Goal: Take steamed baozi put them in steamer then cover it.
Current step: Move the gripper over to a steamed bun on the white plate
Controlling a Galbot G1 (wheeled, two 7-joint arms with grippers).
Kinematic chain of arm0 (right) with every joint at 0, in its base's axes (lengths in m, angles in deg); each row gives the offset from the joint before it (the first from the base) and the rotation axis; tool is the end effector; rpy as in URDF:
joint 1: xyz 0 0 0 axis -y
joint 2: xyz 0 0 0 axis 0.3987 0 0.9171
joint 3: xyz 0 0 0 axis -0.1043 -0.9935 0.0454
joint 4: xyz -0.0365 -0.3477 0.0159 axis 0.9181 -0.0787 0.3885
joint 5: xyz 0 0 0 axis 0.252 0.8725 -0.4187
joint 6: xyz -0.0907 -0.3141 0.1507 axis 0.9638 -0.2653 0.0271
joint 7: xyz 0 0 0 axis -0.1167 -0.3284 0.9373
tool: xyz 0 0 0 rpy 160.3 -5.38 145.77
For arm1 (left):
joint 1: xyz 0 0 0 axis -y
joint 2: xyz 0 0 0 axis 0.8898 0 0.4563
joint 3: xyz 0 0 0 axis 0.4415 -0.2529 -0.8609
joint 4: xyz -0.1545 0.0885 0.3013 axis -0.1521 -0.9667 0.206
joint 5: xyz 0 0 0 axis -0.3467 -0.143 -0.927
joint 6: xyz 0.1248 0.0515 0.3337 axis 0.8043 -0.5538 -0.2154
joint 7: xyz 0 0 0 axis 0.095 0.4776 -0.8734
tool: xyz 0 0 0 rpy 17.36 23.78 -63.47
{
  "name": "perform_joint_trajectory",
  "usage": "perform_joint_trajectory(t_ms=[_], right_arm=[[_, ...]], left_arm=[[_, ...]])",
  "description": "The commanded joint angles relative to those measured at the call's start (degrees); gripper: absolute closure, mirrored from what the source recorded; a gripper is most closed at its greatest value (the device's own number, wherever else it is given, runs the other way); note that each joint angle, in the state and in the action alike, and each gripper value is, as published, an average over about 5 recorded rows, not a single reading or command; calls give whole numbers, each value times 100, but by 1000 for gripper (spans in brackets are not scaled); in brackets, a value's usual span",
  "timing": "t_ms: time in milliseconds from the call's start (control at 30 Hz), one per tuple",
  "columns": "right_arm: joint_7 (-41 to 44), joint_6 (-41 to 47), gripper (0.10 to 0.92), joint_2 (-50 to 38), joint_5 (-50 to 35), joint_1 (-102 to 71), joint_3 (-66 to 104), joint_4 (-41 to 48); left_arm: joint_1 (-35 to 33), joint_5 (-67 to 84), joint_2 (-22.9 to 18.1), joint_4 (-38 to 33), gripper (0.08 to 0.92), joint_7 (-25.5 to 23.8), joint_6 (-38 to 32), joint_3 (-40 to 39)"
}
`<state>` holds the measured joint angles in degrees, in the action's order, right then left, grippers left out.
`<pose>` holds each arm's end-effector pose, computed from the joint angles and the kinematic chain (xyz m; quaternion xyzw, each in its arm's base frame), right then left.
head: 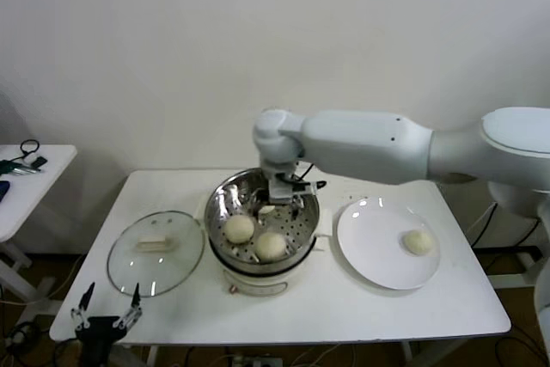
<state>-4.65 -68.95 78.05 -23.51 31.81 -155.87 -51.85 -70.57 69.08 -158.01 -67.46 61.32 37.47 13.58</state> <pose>0.5301 0.1737 -0.0411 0.6692 -0.0926 0.7371 0.0161 0.0999 0.1149 -0.3526 0.0803 -0.9845 -0.1296 0.0864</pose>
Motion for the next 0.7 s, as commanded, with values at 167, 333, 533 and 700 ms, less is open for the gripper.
perform_joint_trajectory(t_ms=[167, 333, 533, 700], right_arm=[[-722, 2649, 203, -1798, -2071, 823, -679, -12], [-577, 3273, 203, -2605, -2138, 617, -630, 24], [-381, 3577, 203, -3609, -1414, -498, 9, 35], [-360, 3585, 203, -4125, -779, -1740, 1027, 244]], left_arm=[[52, -87, -40, -113, 177, -8, 38, -36], [19, -128, -25, -153, 177, -10, 27, -53], [17, -142, -42, -185, 177, 2, 36, -46], [26, -118, -58, -204, 177, 17, 77, -29]])
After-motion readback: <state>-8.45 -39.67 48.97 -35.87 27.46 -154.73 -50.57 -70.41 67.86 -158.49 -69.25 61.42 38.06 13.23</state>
